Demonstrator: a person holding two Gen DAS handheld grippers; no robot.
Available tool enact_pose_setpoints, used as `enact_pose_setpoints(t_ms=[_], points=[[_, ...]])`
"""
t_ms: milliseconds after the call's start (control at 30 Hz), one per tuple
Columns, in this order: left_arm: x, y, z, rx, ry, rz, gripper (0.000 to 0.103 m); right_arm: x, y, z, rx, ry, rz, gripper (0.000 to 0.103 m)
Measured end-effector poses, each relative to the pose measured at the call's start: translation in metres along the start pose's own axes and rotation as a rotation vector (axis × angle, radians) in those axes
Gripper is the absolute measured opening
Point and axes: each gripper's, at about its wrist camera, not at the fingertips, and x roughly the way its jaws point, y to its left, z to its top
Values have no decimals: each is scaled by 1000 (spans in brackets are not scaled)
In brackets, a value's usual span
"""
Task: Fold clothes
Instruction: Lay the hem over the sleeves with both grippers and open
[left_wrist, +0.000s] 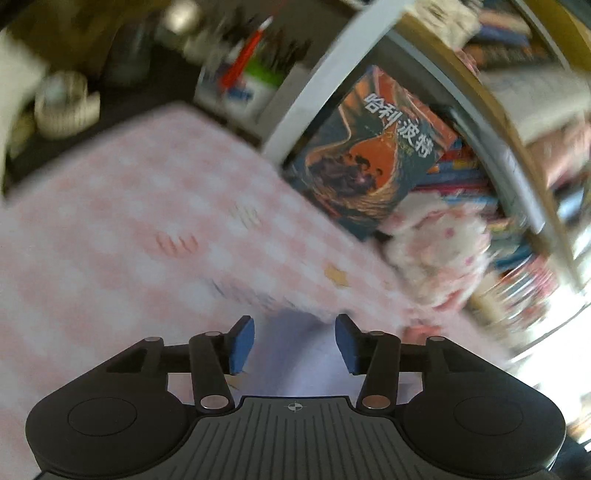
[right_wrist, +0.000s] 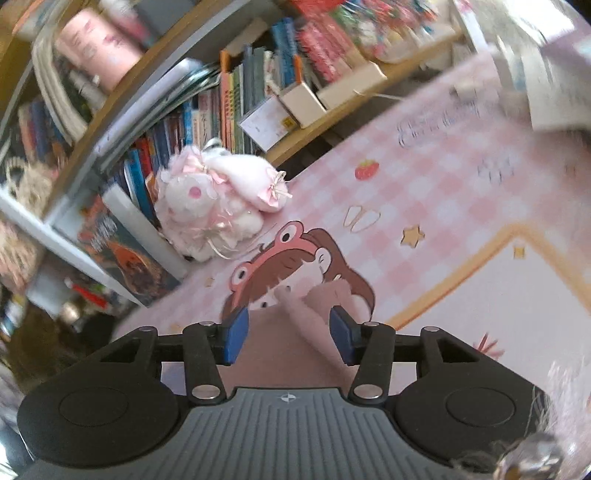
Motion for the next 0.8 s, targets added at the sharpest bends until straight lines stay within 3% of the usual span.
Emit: enact_pose_setpoints(t_ms=[200, 300, 367, 433, 467, 500, 567, 667, 800], points=[[14, -25, -13, 327, 44, 7, 48, 24, 34, -16, -417, 34, -145, 47], [27, -38, -19, 421, 47, 9, 48, 43, 48, -28, -590, 45, -202, 47], [37, -43, -22, 458, 52, 10, 48, 57, 52, -31, -637, 54, -216, 45], [49, -45, -21, 462, 60, 9, 45, 71, 52, -32, -637, 65, -238, 40], [54, -44, -20, 451, 64, 2, 20, 77, 51, -32, -619, 74, -257, 28], [57, -42, -17, 425, 73, -10, 5, 83, 50, -31, -593, 86, -268, 8], [49, -28, -7, 300, 57, -79, 4, 81, 41, -24, -490, 69, -249, 7], [54, -14, -3, 248, 58, -76, 4, 59, 19, -12, -252, 1, -168, 6], [78, -11, -7, 252, 98, -33, 5, 86, -2, -16, -193, 89, -211, 6]])
